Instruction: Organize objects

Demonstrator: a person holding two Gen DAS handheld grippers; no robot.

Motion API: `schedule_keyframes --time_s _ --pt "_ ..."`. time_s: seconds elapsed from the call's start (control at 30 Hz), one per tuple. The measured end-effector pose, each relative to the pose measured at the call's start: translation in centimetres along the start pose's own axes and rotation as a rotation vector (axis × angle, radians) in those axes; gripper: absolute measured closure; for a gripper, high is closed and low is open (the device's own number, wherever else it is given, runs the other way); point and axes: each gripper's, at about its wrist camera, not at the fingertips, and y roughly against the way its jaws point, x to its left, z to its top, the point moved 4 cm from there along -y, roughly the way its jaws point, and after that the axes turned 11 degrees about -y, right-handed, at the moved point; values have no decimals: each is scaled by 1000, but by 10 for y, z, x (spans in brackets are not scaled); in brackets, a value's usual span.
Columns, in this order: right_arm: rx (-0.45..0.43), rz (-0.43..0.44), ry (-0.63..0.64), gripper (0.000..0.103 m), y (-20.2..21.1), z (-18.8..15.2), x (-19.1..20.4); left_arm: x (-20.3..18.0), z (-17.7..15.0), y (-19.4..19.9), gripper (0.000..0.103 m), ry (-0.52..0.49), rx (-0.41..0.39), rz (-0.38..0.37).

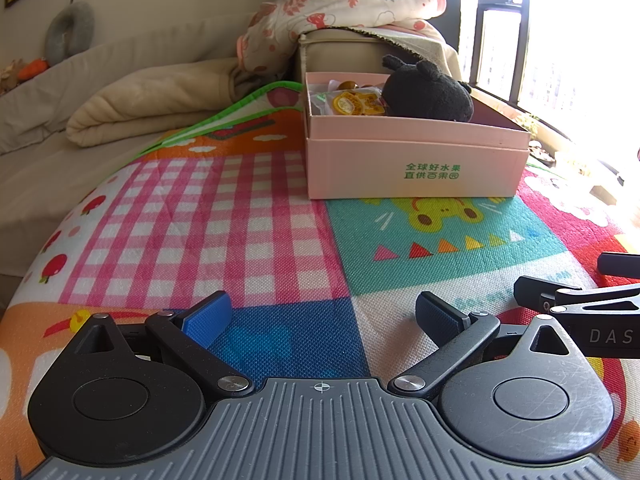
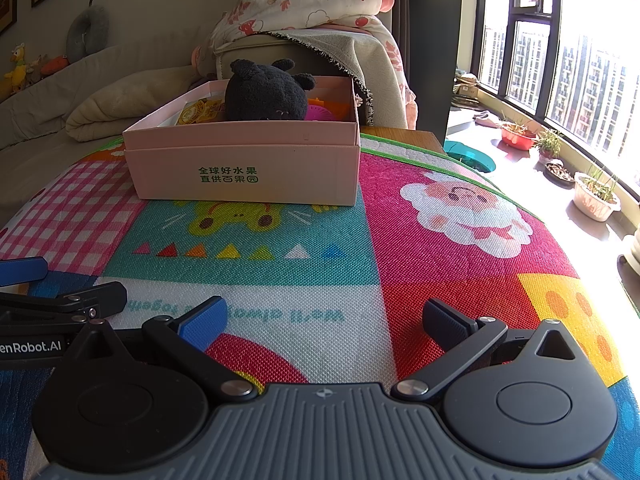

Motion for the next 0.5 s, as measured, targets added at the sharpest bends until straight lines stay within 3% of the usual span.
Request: schedule_keyframes --time_s 0.5 --pt "0 0 0 0 0 0 0 0 0 0 1 0 0 0"
